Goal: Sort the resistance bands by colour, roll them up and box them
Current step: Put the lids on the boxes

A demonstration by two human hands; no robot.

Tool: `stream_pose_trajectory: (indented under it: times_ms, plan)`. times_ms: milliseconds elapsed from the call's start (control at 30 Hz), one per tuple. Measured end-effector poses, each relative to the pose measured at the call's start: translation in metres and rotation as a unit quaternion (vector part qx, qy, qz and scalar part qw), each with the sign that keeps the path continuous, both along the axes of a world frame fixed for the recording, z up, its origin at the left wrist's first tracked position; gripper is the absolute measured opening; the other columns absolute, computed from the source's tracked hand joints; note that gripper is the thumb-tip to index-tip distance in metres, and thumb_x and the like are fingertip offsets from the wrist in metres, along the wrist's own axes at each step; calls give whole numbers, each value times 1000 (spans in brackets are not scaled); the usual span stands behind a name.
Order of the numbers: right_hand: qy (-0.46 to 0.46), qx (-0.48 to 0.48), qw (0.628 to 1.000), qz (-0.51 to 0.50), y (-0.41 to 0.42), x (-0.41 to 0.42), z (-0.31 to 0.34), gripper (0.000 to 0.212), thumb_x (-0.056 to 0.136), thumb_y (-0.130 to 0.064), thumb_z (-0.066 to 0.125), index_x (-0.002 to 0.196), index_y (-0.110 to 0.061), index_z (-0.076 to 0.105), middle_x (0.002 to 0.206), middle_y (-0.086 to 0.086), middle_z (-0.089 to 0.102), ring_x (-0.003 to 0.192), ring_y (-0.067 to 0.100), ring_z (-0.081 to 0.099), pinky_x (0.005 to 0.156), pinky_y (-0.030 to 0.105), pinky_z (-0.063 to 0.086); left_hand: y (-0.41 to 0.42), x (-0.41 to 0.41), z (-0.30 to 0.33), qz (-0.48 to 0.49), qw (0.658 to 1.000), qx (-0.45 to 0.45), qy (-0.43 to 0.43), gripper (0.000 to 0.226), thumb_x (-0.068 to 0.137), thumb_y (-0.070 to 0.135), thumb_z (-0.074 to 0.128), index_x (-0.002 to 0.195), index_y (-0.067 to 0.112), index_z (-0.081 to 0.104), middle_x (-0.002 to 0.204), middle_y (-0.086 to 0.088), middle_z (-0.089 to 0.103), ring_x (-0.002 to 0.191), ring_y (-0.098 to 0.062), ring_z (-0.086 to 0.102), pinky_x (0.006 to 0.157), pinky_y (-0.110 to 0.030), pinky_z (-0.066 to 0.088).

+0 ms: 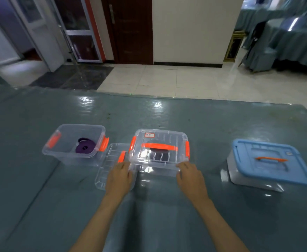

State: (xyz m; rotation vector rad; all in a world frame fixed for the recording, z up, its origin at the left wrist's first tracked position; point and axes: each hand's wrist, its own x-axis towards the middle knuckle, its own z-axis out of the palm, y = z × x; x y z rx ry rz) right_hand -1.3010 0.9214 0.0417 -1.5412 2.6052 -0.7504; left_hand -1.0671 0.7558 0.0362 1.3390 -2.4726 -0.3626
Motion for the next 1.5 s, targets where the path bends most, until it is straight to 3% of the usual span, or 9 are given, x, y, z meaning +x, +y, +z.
stream_pose_trajectory:
  times_ms: [167, 467, 667, 767, 933, 1033, 1167, 1400, 1500]
  plan:
    - [4, 19, 997, 68, 8, 62, -16, 10, 79, -12, 73, 86, -19, 71, 85, -1, 68, 77, 25, 68, 62, 38, 54, 44, 54, 6, -21, 996, -36, -84, 33, 69, 14, 86, 99, 18, 73, 96, -2, 73, 87, -31, 72, 69, -41, 58]
    - [31, 65, 992, 101, -26, 156, -48, 20, 63, -16, 82, 65, -21, 63, 68, -4, 60, 59, 20, 63, 48, 32, 49, 11, 145, -4, 8, 993, -23, -119, 38, 66, 3, 85, 100, 16, 76, 98, -4, 74, 89, -31, 72, 69, -41, 57]
    - [1, 117, 991, 68, -94, 208, -71, 2, 74, -20, 67, 72, -20, 67, 73, -2, 63, 63, 25, 66, 50, 34, 51, -79, 193, -3, -8, 991, -19, -129, 26, 70, 8, 82, 94, 17, 74, 92, -3, 70, 87, -30, 70, 67, -40, 55]
    - [-31, 152, 987, 41, -130, 234, -72, 11, 91, -24, 59, 92, -20, 69, 98, -1, 67, 87, 24, 67, 68, 34, 53, -117, 213, -1, -33, 991, -22, -125, 27, 68, 7, 81, 91, 16, 71, 88, -3, 68, 82, -29, 68, 65, -41, 53]
    - [-81, 156, 984, 6, -180, 257, -71, 29, 93, -18, 58, 121, -18, 69, 120, -1, 65, 107, 23, 64, 87, 32, 51, -177, 237, -9, -58, 990, -38, -123, 50, 71, 10, 77, 120, 14, 70, 124, -13, 66, 114, -36, 66, 89, -49, 56]
    - [-103, 184, 977, -26, -204, 258, -74, 44, 88, -15, 58, 133, -16, 60, 122, 3, 63, 104, 27, 64, 83, 36, 53, -205, 248, -12, -59, 987, -32, -146, 78, 70, 9, 79, 145, 20, 59, 154, -20, 49, 139, -42, 51, 106, -60, 47]
    - [-177, 213, 959, -55, -231, 252, -81, 51, 89, -13, 61, 139, -13, 50, 121, 8, 56, 103, 27, 59, 84, 34, 50, -231, 258, -25, -59, 988, -21, -143, 103, 67, 8, 83, 159, 29, 41, 164, -21, 34, 150, -42, 37, 112, -65, 39]
    - [-249, 134, 942, -178, -276, 229, -123, 16, 95, -26, 54, 102, -17, 66, 94, 5, 69, 84, 25, 67, 80, 47, 61, -238, 267, -42, -78, 991, 42, -104, 120, 76, 17, 75, 164, 43, -2, 175, -10, -4, 161, -34, 3, 117, -60, 38]
    - [-234, 166, 929, -232, -288, 230, -104, 19, 96, -27, 62, 105, -10, 66, 102, 11, 67, 90, 30, 67, 80, 40, 57, -239, 269, -44, -80, 991, 27, -103, 126, 70, 15, 80, 165, 41, 2, 174, -10, 4, 160, -34, 9, 111, -61, 45]
